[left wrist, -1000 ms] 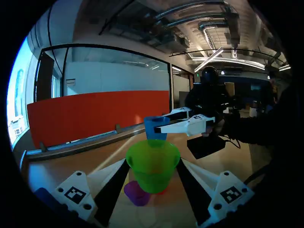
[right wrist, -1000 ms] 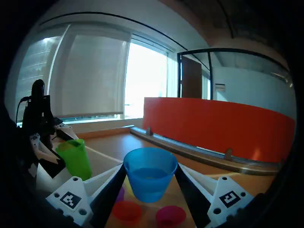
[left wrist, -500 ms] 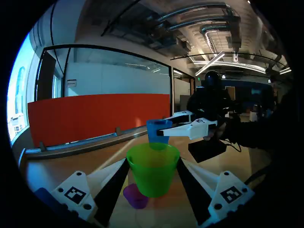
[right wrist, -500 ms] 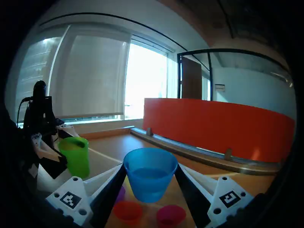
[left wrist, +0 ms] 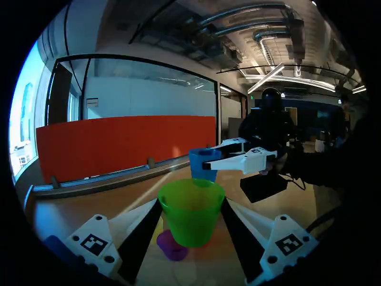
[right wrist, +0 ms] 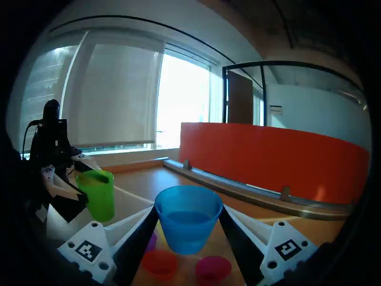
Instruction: Pour water
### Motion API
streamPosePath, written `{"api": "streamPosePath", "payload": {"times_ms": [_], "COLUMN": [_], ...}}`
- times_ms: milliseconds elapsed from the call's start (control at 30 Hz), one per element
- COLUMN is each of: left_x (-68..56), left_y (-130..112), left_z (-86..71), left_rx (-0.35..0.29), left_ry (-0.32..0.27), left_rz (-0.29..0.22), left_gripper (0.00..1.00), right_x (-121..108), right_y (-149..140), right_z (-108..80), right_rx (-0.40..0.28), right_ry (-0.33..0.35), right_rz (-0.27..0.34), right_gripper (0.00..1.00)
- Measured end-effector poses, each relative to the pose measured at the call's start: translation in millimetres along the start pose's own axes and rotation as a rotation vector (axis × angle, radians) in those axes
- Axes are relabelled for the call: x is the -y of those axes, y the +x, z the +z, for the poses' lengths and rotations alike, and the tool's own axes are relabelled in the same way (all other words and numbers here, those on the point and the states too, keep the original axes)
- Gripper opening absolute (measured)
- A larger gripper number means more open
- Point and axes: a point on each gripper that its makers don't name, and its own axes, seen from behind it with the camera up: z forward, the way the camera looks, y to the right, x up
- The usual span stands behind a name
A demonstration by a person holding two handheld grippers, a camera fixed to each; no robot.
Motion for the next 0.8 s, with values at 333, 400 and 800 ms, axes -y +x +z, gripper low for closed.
{"api": "streamPosePath", "payload": {"times_ms": [333,400,800], "left_x": [-7.8,-9.5,-13.4], "left_y": [-7,-10,-23], "left_z": [1.0,1.9,5.8], "left_rx": [0.024,0.030,0.052], "left_ry": [-0.024,-0.029,-0.041], "left_rz": [0.016,0.015,0.014], "left_gripper": [0.86,0.86,0.86], "right_x": [3,4,3], "right_y": [7,9,23], "right_z": [-3.9,-4.5,-5.5], "right_rx": [0.016,0.019,0.027], "right_ry": [0.026,0.032,0.037], "right_rz": [-0.037,-0.053,-0.186], "right_gripper": [0.90,0.90,0.90]}}
